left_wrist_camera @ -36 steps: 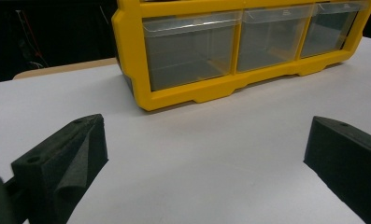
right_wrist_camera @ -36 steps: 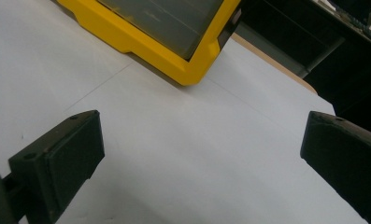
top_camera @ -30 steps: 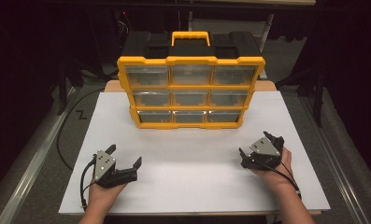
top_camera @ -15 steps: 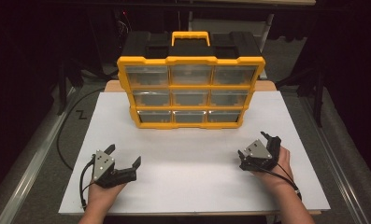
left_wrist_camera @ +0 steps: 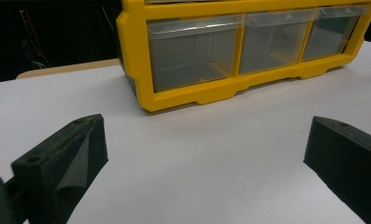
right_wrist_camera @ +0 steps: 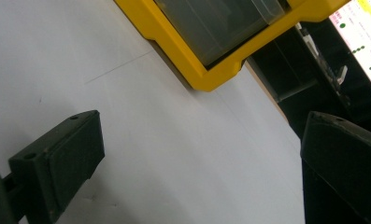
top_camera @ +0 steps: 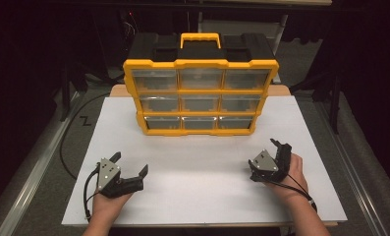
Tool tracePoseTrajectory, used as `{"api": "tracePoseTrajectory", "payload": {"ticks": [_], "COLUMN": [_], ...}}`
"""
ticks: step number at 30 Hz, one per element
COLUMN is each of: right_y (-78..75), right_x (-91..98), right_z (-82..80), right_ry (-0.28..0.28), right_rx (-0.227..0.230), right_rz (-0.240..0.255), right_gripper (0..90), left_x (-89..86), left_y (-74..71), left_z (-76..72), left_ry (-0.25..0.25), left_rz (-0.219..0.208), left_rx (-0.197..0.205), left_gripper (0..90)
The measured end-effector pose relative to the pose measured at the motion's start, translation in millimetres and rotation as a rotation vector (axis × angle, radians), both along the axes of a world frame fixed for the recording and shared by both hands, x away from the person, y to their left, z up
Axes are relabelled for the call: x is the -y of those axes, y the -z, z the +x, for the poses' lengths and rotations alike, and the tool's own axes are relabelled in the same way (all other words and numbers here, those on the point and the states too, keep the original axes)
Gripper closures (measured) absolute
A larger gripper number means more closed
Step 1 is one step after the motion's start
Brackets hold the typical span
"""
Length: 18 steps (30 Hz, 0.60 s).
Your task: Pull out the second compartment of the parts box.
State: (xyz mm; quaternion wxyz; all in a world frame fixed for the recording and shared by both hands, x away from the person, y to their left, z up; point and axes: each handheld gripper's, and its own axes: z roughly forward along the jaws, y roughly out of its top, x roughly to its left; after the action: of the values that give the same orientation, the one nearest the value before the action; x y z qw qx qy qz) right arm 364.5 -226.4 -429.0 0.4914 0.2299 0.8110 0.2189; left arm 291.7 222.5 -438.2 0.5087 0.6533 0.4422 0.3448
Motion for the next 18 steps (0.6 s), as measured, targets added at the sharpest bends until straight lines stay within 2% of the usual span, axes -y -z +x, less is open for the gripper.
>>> {"api": "tracePoseTrajectory", "payload": {"ticks": [6, 14, 18], "right_y": [-1.1, -0.2, 0.4], "right_x": [-6.1, -12.2, -14.9], "right_z": [-3.8, -7.3, -8.0], "right_ry": [-0.025, -0.044, -0.063], "right_rx": [0.029, 0.041, 0.05], "right_rz": [-0.077, -0.139, -0.188], "right_gripper": [1.0, 1.0, 1.0], "left_x": [0.3, 1.4, 2.1], "left_y": [-0.1, 0.7, 0.8], "left_z": [-0.2, 0.4, 0.2], "left_ry": [0.004, 0.013, 0.017], "left_rz": [0.006, 0.018, 0.022], "left_rx": [0.002, -0.003, -0.006], "left_gripper": [0.2, 0.2, 0.3]}}
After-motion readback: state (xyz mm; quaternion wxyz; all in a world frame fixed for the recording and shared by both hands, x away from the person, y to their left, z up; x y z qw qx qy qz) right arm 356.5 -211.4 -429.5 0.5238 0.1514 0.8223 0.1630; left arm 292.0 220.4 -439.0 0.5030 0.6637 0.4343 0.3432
